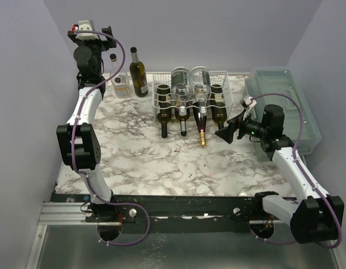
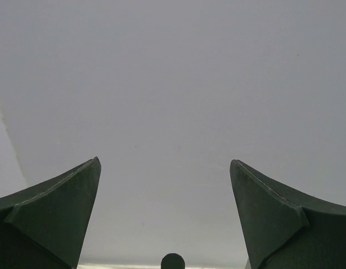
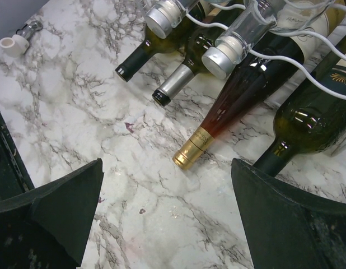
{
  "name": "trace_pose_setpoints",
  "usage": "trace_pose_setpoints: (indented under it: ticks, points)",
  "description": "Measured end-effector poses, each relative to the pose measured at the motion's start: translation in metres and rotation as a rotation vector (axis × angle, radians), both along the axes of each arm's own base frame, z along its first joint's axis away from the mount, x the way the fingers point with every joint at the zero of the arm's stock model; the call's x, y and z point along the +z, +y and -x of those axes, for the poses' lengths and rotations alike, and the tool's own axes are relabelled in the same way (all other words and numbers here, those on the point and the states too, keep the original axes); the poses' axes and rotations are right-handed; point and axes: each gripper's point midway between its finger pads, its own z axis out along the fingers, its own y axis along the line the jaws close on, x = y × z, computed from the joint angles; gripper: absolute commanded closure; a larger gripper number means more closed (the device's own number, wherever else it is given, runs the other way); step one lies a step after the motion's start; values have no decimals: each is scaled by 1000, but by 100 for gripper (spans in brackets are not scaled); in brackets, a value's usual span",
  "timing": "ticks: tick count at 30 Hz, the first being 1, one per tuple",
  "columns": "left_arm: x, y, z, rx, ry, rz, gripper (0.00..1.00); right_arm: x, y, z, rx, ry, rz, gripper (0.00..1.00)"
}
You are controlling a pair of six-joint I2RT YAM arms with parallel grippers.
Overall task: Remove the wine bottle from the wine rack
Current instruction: Pick up the wine bottle from the wine rack.
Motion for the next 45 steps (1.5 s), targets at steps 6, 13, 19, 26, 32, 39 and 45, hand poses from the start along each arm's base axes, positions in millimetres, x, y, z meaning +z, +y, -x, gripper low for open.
trace_pose_setpoints:
  ticks: [6,13,19,26,32,39,45]
  points:
    - [22,-2,27,-5,-29,11,1,1,0,0,2,-9,5,0]
    - [-2,-5,65,-27,35,108,1,2,-1,0,6,-25,12,0]
    - [-50,-15,111,-67,138,181,1,3,-1,0,9,-39,18,0]
    - [-92,-31,174,-132,236,227,1,5,-2,0,16,-63,32,0]
    - [-108,-45,225,-191,296,265,1,7,-6,0,17,-99,49,0]
    - [-132,-56,274,-225,372,274,1,11,-5,7,54,-152,58,0]
    - [-147,-79,308,-293,390,224,1,0,-7,14,107,-123,122,0]
